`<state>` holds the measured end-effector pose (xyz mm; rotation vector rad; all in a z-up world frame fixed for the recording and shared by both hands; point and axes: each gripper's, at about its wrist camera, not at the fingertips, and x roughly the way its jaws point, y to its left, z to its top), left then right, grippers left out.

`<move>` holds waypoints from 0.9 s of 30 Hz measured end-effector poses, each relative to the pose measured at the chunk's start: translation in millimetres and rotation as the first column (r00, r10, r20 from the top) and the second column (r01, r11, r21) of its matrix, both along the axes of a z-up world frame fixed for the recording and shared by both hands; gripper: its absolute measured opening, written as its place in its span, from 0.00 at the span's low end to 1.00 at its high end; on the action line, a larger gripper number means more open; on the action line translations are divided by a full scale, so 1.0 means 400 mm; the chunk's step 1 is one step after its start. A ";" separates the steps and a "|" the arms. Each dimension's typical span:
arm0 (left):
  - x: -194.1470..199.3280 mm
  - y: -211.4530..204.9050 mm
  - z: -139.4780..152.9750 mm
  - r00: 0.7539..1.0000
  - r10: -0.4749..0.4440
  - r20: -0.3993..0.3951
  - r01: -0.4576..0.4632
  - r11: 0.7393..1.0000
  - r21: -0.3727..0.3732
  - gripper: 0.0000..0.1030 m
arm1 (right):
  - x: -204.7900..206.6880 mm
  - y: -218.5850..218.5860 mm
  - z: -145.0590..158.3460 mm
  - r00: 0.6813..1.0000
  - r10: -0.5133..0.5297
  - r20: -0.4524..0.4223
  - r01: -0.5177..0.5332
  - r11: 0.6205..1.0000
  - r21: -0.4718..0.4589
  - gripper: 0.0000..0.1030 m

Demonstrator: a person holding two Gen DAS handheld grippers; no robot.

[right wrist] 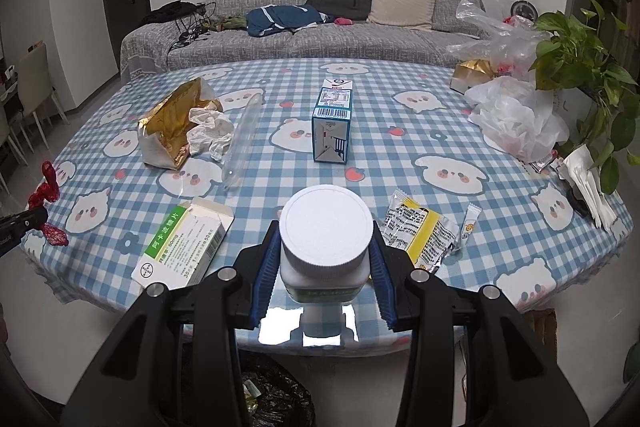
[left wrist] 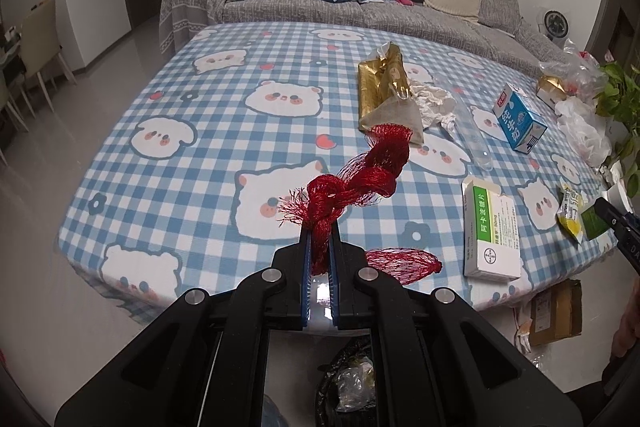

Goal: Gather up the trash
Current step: 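Lift the red net and pill bottle with both tools off the table, then carry the red net and pill bottle with both tools over the trash bin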

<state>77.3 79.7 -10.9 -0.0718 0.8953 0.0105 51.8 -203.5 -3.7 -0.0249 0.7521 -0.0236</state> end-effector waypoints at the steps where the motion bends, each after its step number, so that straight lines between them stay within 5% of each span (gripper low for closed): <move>1: -0.008 0.002 -0.002 1.000 0.001 -0.002 -0.001 1.000 0.001 0.06 | -0.007 0.003 0.000 1.000 0.002 0.001 -0.002 1.000 0.001 0.39; 27: -0.249 0.003 -0.008 1.000 0.010 0.010 -0.009 0.999 -0.033 0.06 | -0.221 0.083 -0.048 0.997 0.080 -0.002 -0.080 0.997 0.013 0.39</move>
